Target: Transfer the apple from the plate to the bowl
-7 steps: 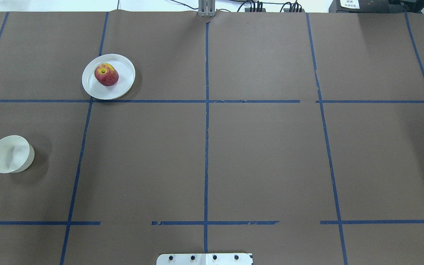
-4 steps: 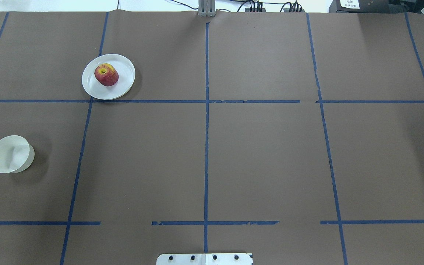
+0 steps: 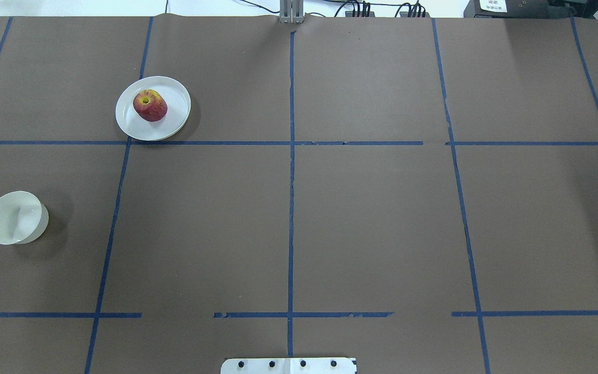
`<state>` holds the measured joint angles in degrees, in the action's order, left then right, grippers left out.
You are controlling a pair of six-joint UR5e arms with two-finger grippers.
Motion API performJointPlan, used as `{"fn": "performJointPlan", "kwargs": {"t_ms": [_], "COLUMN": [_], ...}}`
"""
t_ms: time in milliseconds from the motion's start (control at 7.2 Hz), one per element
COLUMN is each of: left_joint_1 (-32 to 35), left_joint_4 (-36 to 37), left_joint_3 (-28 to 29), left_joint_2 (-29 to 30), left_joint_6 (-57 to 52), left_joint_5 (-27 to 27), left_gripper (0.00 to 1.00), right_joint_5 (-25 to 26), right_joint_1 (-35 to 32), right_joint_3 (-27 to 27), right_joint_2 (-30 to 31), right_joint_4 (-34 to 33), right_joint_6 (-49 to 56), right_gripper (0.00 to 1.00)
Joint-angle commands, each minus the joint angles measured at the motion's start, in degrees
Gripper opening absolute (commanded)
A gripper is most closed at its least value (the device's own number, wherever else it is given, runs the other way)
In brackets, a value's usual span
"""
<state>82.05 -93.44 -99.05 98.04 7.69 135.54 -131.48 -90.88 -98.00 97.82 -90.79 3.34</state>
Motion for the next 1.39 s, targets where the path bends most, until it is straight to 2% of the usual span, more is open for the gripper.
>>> {"fn": "performJointPlan", "kwargs": {"t_ms": [0, 139, 278, 417, 556, 694, 833, 1250], "left_joint_1": [-10.8, -16.3, -18.6, -20.8, -22.9, -24.3, -25.0, -27.4], "left_joint_4": [-0.2, -0.5, -4.7, -11.9, -17.3, -18.1, -19.0, -24.5], "left_joint_3": [5.9, 10.2, 15.9, 19.9, 25.6, 29.4, 29.8, 33.1], "left_joint_2": [12.2, 18.0, 22.4, 23.2, 26.3, 28.6, 28.9, 29.5], "left_joint_6": [16.3, 25.2, 30.8, 35.8, 40.9, 42.3, 44.1, 47.9], "left_joint_5": [-1.3, -3.5, -4.4, -5.7, -10.1, -12.8, -14.4, -14.8], "left_gripper": [1.0, 1.0, 1.0, 1.0, 1.0, 1.0, 1.0, 1.0], "right_joint_5": [0.0, 0.0, 0.0, 0.0, 0.0, 0.0, 0.0, 0.0], "right_joint_1": [0.0, 0.0, 0.0, 0.0, 0.0, 0.0, 0.0, 0.0], "right_joint_3": [0.0, 0.0, 0.0, 0.0, 0.0, 0.0, 0.0, 0.0], "right_joint_2": [0.0, 0.0, 0.0, 0.0, 0.0, 0.0, 0.0, 0.0], "right_joint_4": [0.0, 0.0, 0.0, 0.0, 0.0, 0.0, 0.0, 0.0], "right_joint_6": [0.0, 0.0, 0.0, 0.0, 0.0, 0.0, 0.0, 0.0], "right_gripper": [1.0, 1.0, 1.0, 1.0, 1.0, 1.0, 1.0, 1.0]}}
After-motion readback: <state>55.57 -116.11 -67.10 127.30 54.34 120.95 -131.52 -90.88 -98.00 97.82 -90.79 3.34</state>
